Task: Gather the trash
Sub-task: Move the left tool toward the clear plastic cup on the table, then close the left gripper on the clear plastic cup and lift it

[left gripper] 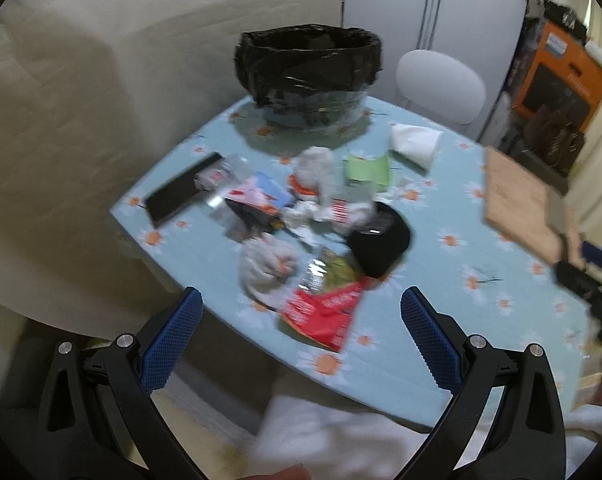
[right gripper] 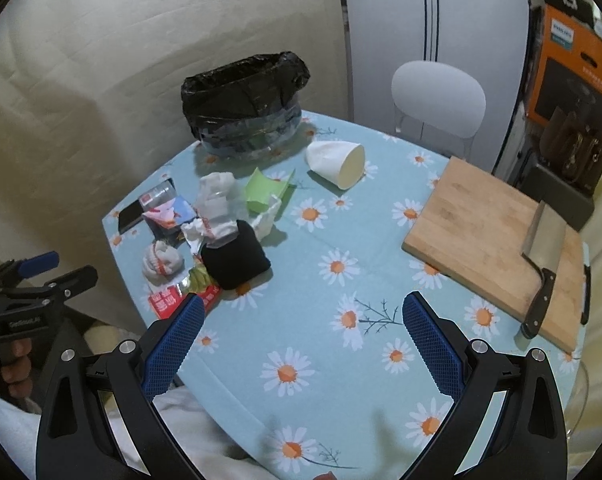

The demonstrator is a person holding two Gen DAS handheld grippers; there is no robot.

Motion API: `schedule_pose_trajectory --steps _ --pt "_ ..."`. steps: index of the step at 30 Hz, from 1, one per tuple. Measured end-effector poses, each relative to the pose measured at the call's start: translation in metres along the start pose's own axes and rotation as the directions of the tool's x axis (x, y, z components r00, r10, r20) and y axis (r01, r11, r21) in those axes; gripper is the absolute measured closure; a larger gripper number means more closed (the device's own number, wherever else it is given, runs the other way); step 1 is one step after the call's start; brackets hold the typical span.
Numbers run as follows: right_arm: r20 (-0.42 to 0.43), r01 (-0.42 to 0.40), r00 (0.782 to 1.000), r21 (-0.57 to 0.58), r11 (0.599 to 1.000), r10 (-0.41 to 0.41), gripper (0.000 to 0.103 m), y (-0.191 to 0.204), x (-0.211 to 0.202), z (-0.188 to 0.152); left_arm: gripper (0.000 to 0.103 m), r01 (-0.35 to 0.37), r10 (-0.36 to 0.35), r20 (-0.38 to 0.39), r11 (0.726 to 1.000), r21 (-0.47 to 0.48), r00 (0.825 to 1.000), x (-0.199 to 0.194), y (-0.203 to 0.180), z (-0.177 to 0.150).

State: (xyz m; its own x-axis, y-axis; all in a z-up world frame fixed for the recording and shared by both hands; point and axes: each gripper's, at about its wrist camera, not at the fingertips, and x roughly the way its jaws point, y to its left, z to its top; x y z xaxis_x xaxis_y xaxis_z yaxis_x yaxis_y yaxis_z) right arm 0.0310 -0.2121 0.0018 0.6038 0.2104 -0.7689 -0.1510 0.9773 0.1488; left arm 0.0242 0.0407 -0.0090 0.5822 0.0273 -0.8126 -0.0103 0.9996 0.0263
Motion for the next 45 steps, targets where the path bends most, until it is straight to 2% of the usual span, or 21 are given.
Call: schedule_pose_trajectory --steps 2,5,11,15,19,24,29,33,37,39,45 --pt "-0.014 0.002 1.0 0.015 1.0 -0.002 0.008 -0.006 0.006 0.006 0.006 -0.022 0.021 0.021 0.999 0.032 1.0 0.006 0.001 0.005" --pt "-0.024 0.015 1.0 0.03 0.999 -0.015 0.008 -0.015 0.013 0.018 0.006 0.021 -0.022 0.021 0.999 0.048 1.0 0.016 0.005 0.014" --pt "-0.02 0.05 0.999 0.043 0.998 -0.049 0.009 -0.028 0.027 0.05 0.006 0.051 -0.047 -0.043 0.994 0.099 0.998 0.042 0.008 0.03" --pt "-0.024 0.082 0.996 0.031 0.996 -0.081 0.009 -0.029 0.041 0.069 0.006 0.042 -0.031 -0.08 0.99 0.137 0.996 0.06 0.016 0.042" --pt "-0.032 0.065 0.997 0.046 0.997 -0.064 0.009 -0.024 0.055 0.084 0.006 0.071 -0.059 -0.094 0.989 0.133 0.994 0.076 0.031 0.055" --pt "-0.076 0.027 0.997 0.029 0.999 -0.025 0.009 0.001 0.086 0.091 0.006 0.071 -0.052 -0.149 0.99 0.124 0.987 0.099 0.052 0.071" --pt "-0.136 -0.041 0.99 0.003 0.999 0.041 0.009 0.032 0.115 0.099 0.006 0.059 -0.041 -0.134 0.989 0.132 0.99 0.11 0.077 0.088" --pt "-0.171 -0.079 0.983 -0.037 0.996 0.072 0.009 0.057 0.136 0.106 0.006 0.078 -0.058 -0.132 0.986 0.148 0.989 0.123 0.096 0.105" --pt "-0.219 -0.116 0.971 -0.057 0.992 0.101 0.009 0.079 0.162 0.107 0.006 0.111 -0.085 -0.17 0.982 0.151 0.982 0.143 0.113 0.116" --pt "-0.233 -0.119 0.967 -0.07 0.99 0.1 0.009 0.087 0.173 0.107 0.006 0.146 -0.114 -0.194 0.977 0.159 0.974 0.155 0.12 0.12" --pt "-0.304 -0.115 0.949 -0.073 0.991 0.088 0.009 0.106 0.208 0.099 0.006 0.152 -0.1 -0.23 0.963 0.22 0.968 0.186 0.127 0.128"
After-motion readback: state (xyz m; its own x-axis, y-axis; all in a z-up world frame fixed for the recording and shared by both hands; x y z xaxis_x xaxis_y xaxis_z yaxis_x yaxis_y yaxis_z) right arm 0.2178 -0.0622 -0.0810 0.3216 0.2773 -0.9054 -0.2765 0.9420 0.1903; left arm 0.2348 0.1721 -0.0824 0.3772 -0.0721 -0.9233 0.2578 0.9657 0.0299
